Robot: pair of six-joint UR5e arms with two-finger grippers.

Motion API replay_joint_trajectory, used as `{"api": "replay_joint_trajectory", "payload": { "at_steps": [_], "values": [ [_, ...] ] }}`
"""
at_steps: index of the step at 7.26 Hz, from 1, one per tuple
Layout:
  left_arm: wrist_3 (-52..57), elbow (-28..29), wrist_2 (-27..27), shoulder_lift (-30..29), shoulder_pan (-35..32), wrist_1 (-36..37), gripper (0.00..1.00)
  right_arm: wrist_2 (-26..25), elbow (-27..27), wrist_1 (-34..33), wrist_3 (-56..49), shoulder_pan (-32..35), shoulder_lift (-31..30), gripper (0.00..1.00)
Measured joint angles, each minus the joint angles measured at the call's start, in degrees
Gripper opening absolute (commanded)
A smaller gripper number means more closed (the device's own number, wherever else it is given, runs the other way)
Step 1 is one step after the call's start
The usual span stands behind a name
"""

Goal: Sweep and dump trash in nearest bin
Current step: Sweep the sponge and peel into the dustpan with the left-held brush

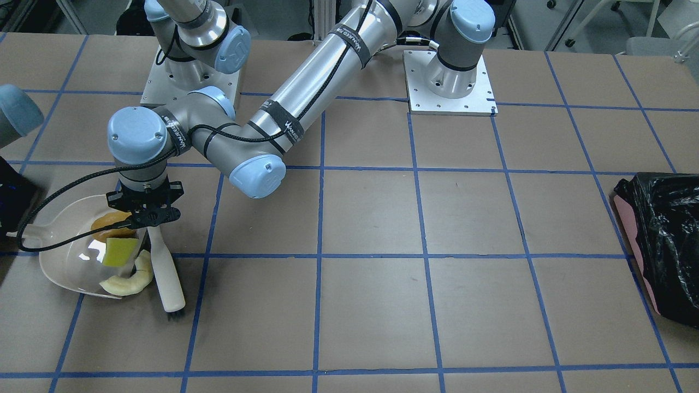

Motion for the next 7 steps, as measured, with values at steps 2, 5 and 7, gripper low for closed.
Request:
{"api": "replay_joint_trajectory", "payload": {
  "at_steps": [2,5,7],
  "values": [
    [-5.2,3.5,-2.3,-2.7,-1.5,3.1,0.00,-0.1,0.0,0.0,0.1,0.0,-0.1,0.00],
    [-19.1,7.6,-4.1,-2.1,-5.2,4.0,0.00,-0.2,-0.1,0.0,0.0,0.0,-0.1,0.00],
    [-16.4,6.5,-4.5,0.9,-5.3,0.2,0.00,-0.1,-0.1,0.0,-0.1,0.0,-0.1,0.00]
  ]
}}
